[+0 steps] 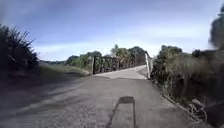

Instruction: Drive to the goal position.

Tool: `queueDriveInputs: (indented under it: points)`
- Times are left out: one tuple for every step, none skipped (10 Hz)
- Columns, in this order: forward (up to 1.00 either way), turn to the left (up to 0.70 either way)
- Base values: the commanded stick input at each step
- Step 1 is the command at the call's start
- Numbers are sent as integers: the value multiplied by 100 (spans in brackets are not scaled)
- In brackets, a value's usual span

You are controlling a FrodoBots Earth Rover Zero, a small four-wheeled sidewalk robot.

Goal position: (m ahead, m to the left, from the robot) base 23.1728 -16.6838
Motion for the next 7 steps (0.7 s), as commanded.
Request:
queueDriveInputs:
  points:
    - [100, 0]
    - [100, 0]
    - [100, 0]
    - [100, 0]
    - [100, 0]
    - [100, 0]
    - [100, -13]
